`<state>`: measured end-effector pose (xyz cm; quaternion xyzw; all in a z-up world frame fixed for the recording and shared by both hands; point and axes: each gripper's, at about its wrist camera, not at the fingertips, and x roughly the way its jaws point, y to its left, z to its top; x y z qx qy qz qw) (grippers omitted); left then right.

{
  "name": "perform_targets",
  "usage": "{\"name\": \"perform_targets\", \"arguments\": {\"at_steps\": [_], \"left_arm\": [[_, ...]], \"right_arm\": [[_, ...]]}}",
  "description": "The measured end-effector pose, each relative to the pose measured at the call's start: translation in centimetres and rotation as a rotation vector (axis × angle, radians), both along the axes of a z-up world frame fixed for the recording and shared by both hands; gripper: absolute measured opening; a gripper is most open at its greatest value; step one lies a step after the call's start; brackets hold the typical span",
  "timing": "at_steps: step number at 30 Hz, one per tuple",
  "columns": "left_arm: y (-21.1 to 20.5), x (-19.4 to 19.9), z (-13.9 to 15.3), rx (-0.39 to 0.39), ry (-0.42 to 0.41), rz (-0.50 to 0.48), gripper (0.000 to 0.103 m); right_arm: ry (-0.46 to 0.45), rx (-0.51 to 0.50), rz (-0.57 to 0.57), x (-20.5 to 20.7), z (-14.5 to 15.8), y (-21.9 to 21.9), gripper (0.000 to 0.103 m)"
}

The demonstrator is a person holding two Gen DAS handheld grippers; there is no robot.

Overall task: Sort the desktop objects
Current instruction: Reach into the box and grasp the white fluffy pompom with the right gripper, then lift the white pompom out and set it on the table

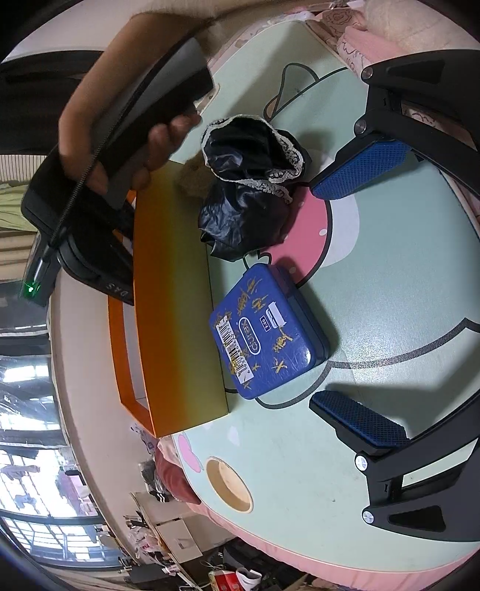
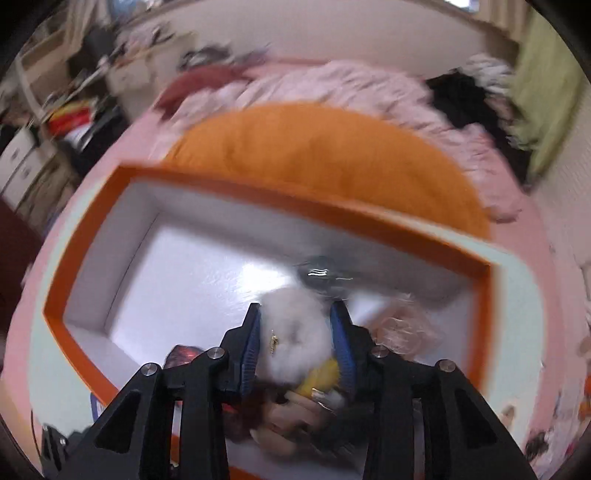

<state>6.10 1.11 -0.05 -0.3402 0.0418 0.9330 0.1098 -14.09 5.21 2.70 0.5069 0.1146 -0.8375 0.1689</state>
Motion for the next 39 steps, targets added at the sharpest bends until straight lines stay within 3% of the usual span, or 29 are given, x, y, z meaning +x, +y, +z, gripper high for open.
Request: {"name": "perform_targets", "arguments": {"at_steps": [2, 7, 11, 16, 20, 22, 24, 28, 33, 34, 38, 39], "left_arm": [[0.0, -0.1, 0.0, 0.002, 0.001, -0.001, 0.103], [0.2, -0.2, 0.0, 0.002, 0.002, 0.0, 0.103], [0.2, -0.2, 0.0, 0.003, 0.002, 0.0, 0.103], [0.1, -0.2, 0.0, 0.002, 0.002, 0.0, 0.103], [0.1, -0.1, 0.0, 0.004, 0.002, -0.001, 0.103], [0.2, -0.1, 0.0, 0.003, 0.002, 0.0, 0.103], [0.1, 0.0, 0.0, 0.004, 0.003, -0.001, 0.103], [0.1, -0.1, -0.1, 0.004, 0.003, -0.001, 0.103], [0.1, 0.0, -0.1, 0.003, 0.002, -0.002, 0.103], [0.1, 0.0, -0.1, 0.0, 0.004, -0.003, 0.103], [0.1, 0.1, -0.1, 0.0, 0.005, -0.005, 0.103], [0.1, 0.0, 0.0, 0.0, 0.005, -0.005, 0.103]], "right_arm": [[0.011, -0.023, 0.002, 0.3, 0.9, 0.2, 0.031], [0.182, -0.309, 0.02, 4.0, 7.1, 3.6, 0.03], [0.175, -0.469, 0.105, 9.8, 10.1, 6.4, 0.03], [0.077, -0.433, 0.14, 15.3, 6.6, 7.9, 0.031], [0.078, -0.442, 0.074, 14.3, 4.8, 8.5, 0.034], [0.115, -0.493, 0.027, 14.1, 4.9, 9.4, 0.047], [0.157, -0.538, 0.028, 14.6, 5.0, 10.9, 0.069], [0.221, -0.432, 0.046, 17.6, 3.7, 12.2, 0.071], [0.154, -0.312, -0.002, 19.8, -0.4, 13.4, 0.071], [0.188, -0.308, -0.008, 20.3, -0.9, 13.6, 0.071], [0.294, -0.078, -0.002, 20.4, -2.7, 11.7, 0.098], [0.309, -0.09, 0.003, 20.6, -3.0, 11.7, 0.103]]}}
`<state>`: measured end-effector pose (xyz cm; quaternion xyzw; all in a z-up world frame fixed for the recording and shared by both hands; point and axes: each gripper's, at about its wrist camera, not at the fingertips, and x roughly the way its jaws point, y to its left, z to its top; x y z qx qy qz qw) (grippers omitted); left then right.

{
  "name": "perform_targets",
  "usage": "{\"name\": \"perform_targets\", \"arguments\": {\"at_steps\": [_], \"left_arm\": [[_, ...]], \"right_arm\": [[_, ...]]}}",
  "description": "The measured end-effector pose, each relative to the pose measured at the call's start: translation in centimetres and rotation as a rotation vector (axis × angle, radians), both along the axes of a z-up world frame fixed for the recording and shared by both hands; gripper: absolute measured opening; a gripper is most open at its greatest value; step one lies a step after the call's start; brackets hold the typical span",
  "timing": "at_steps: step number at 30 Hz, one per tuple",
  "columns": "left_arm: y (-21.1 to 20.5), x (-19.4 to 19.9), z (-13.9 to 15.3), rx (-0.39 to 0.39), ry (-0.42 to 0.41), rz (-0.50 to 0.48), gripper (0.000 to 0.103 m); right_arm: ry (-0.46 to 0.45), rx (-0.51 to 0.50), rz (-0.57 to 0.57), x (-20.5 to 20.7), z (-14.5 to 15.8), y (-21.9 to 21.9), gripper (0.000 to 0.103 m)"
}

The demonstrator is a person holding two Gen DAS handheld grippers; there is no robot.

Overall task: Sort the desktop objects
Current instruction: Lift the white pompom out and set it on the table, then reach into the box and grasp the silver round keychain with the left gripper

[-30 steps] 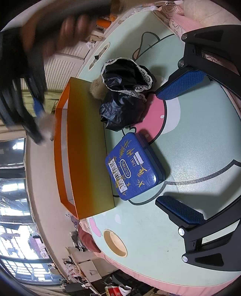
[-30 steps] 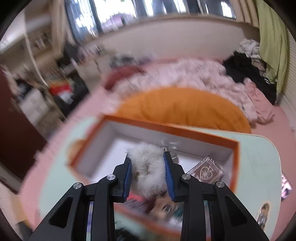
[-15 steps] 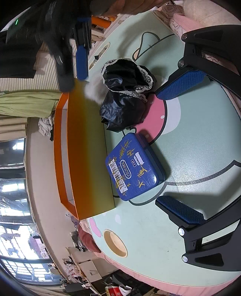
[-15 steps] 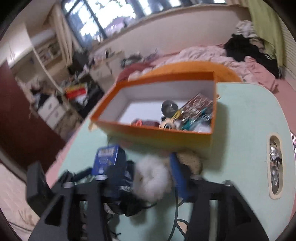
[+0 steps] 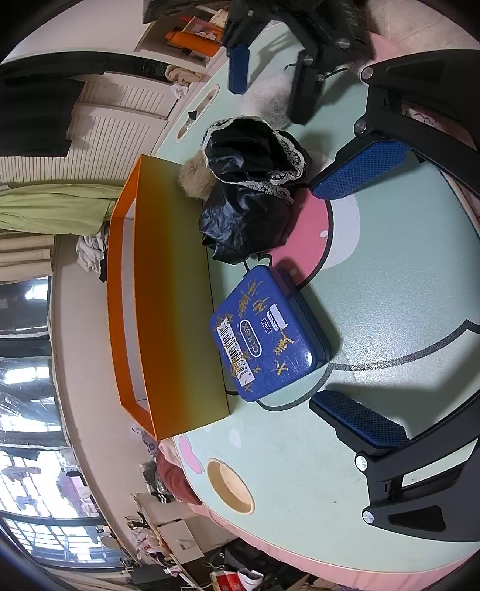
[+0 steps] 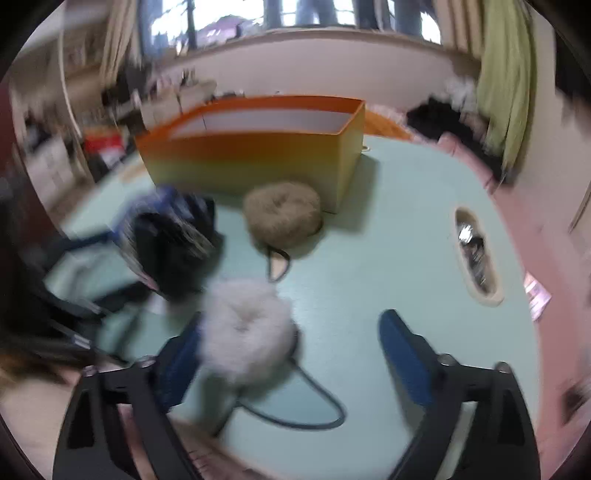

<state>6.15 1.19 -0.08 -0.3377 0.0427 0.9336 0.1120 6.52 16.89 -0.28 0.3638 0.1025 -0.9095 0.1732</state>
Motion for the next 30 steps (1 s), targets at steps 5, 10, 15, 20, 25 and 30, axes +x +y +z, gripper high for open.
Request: {"name": "perform_targets", "arguments": {"at_steps": [5, 10, 15, 20, 25, 30], "left_arm": [[0.0, 0.0, 0.0, 0.0, 0.0, -0.001, 0.103], [-0.1, 0.0, 0.0, 0.001, -0.002, -0.003, 0.103], [-0.3, 0.5, 1.1, -0.036, -0.01, -0.025, 0.101], [-1.6, -1.0, 8.2, 0.026, 0.113, -0.024, 0.087], [-1.8, -9.2, 11.5, 0.173, -0.076, -0.055, 0.059], [1.0, -19.6, 8.1, 0.111, -0.371, -0.011, 0.059]], "right_arm": [[0.027, -0.024, 0.008, -0.2, -0.5, 0.3, 0.103], [0.039, -0.03, 0.007, 0.0, -0.5, 0.4, 0.103], [0.04, -0.033, 0.008, 0.5, 0.6, 0.0, 0.103], [0.044, -0.033, 0.007, 0.5, 0.6, 0.0, 0.103], [0.046, -0.033, 0.009, 0.6, 0.7, 0.0, 0.103], [0.047, -0.035, 0.011, 0.5, 0.7, -0.1, 0.103]]}}
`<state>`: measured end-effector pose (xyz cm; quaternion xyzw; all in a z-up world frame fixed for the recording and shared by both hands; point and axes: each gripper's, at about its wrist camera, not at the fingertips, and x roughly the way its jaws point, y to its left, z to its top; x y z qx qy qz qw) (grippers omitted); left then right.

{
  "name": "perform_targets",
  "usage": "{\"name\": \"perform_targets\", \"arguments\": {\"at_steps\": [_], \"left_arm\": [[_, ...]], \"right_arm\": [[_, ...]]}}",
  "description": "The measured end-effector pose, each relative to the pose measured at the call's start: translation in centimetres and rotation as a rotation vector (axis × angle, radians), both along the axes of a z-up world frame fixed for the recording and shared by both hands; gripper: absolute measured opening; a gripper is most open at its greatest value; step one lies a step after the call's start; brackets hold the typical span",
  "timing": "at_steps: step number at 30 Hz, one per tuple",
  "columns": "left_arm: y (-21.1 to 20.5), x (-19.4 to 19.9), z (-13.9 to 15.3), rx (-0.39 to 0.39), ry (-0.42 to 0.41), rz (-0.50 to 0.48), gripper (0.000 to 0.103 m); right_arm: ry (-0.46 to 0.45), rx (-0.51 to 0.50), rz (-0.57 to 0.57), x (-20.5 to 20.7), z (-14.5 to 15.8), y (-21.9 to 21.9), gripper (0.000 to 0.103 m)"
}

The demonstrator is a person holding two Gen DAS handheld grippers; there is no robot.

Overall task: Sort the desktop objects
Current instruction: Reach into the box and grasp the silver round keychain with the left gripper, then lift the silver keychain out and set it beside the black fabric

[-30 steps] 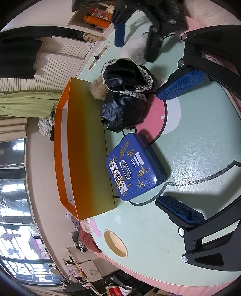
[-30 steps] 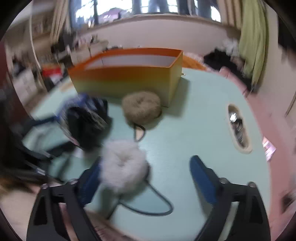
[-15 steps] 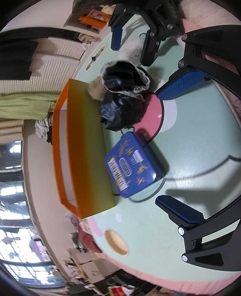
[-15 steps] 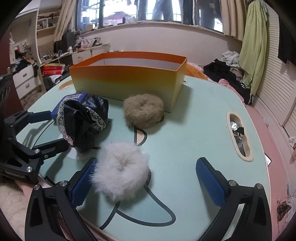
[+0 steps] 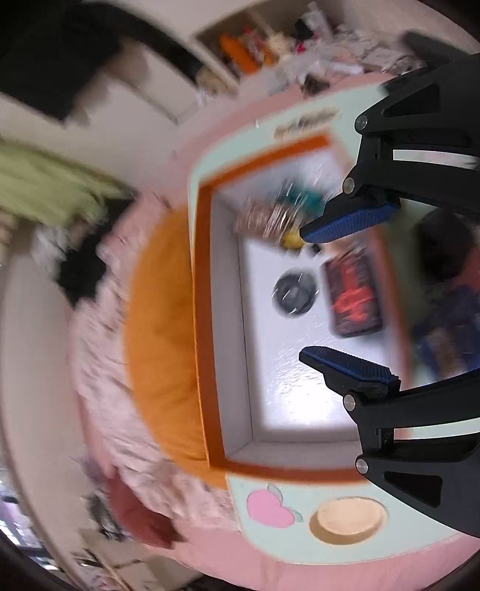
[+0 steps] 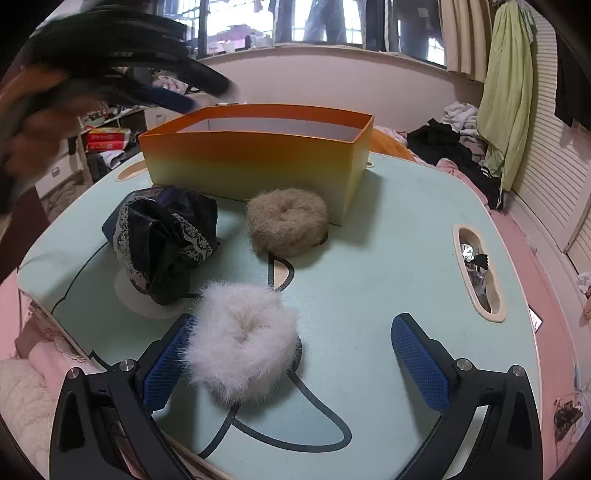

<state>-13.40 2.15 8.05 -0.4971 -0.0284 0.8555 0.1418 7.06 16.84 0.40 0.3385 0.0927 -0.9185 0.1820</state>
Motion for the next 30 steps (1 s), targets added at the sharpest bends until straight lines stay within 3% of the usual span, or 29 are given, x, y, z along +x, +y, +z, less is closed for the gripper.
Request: {"name": "perform_targets", "arguments": {"at_steps": [4, 7, 8, 13, 18, 20, 24, 27, 29, 30], "left_arm": [[2.3, -3.7, -2.1, -0.058, -0.08, -0.02, 0.059], [3.7, -4.6, -4.0, -0.079, -0.16, -0.045, 0.042], [4.2, -4.4, -3.7, -0.103, -0.12, -0.051, 0.03], [3.7, -3.5, -2.7, -0.024, -0.079, -0.08, 0.031], [0.6, 1.9, 2.6, 0.099, 0.145, -0.07, 0.031], [-0.3, 4.9, 3.7, 0.148, 0.193, -0.092, 0.031], [-1.6, 9.5, 1.6, 0.219, 0.173, -0.118, 0.031], [-1.9, 10.6, -0.7, 0.26, 0.159, -0.111, 0.031], [-1.9, 10.1, -2.2, 0.257, 0.144, -0.098, 0.05], [-2.0, 10.3, -2.6, 0.25, 0.143, -0.071, 0.055]], "right_arm": [[0.003, -0.002, 0.003, 0.0, 0.0, 0.1, 0.103], [0.004, -0.003, 0.003, 0.0, 0.0, -0.1, 0.103], [0.004, -0.003, 0.002, 0.0, 0.0, -0.1, 0.103], [0.006, -0.002, 0.003, 0.1, 0.0, -0.1, 0.103], [0.007, -0.003, 0.002, 0.1, 0.0, -0.1, 0.103], [0.007, -0.003, 0.003, 0.1, 0.0, -0.1, 0.103], [0.008, -0.003, 0.003, 0.0, 0.0, -0.1, 0.103], [0.009, -0.004, 0.003, 0.0, 0.0, -0.1, 0.103], [0.009, -0.004, 0.004, 0.0, 0.0, -0.1, 0.103], [0.009, -0.004, 0.004, 0.0, 0.0, -0.1, 0.103]]}}
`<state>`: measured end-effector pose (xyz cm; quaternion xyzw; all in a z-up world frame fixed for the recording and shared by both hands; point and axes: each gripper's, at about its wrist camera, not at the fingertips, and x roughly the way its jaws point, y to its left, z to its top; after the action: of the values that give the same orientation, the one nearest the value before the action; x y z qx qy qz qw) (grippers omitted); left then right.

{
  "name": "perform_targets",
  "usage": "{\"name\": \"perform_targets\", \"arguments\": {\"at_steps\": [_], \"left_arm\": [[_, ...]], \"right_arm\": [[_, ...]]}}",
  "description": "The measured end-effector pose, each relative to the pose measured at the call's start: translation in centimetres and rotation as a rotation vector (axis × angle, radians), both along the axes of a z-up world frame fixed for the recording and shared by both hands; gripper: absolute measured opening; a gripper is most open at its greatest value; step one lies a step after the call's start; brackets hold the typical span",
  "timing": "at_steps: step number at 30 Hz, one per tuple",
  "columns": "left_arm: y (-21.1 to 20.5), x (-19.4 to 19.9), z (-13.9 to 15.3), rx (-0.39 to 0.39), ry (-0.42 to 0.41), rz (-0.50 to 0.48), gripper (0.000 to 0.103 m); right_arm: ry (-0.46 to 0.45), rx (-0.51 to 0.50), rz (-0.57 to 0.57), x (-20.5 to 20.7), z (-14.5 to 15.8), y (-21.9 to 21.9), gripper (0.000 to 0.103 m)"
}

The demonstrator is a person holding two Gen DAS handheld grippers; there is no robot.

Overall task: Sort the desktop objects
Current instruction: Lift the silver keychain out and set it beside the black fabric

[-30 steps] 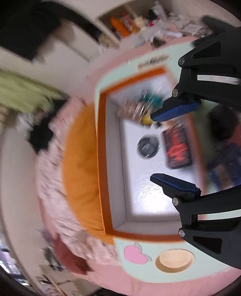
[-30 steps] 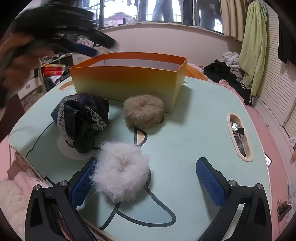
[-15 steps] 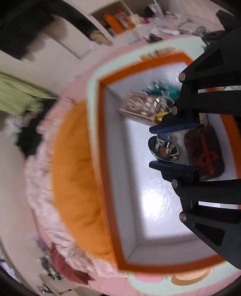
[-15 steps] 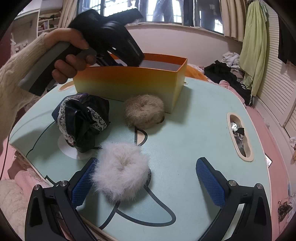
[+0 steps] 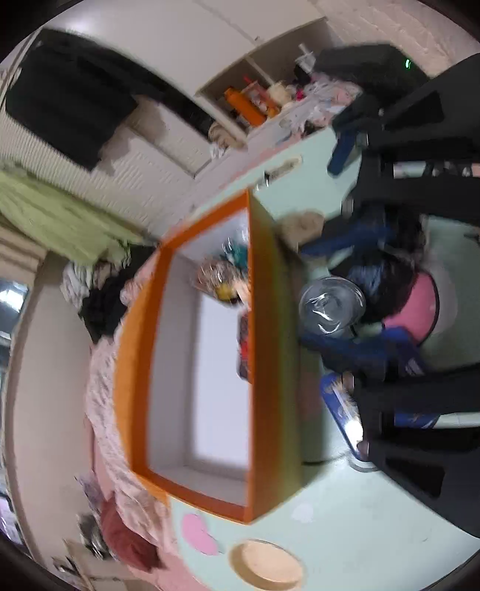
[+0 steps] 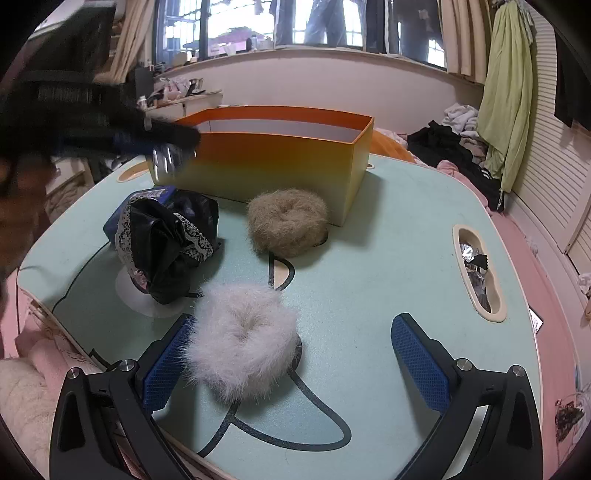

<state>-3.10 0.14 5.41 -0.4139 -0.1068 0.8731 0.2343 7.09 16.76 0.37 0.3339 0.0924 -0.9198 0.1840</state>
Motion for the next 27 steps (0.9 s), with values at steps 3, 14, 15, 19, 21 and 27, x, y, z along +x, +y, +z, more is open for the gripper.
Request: {"name": "perform_targets", "arguments": {"at_steps": [3, 14, 15, 19, 21, 27], "left_arm": [[-1.1, 0.9, 0.7, 0.009, 0.076, 0.099, 0.06], [-0.7, 9.9, 0.3, -0.353, 0.285, 0.092, 0.082], [-0.7, 10.3, -0.5, -0.359, 0.266, 0.11, 0.082], [0.3, 10.2, -3.8, -0.385, 0.19, 0.124, 0.082], [0.7, 10.2, -4.8, -0.387, 0.219, 0.13, 0.087], [-0.2, 9.0, -5.4, -0.344, 0.223, 0.181, 0.103]], "right_arm": [[0.0, 0.0, 0.0, 0.0, 0.0, 0.0, 0.103], [0.002, 0.0, -0.001, 0.0, 0.0, 0.0, 0.103], [0.003, 0.0, -0.001, 0.0, 0.0, 0.0, 0.103], [0.003, 0.0, -0.001, 0.0, 0.0, 0.0, 0.103], [0.003, 0.0, -0.001, 0.0, 0.0, 0.0, 0.103], [0.005, 0.001, 0.0, 0.0, 0.1, -0.1, 0.103]]}}
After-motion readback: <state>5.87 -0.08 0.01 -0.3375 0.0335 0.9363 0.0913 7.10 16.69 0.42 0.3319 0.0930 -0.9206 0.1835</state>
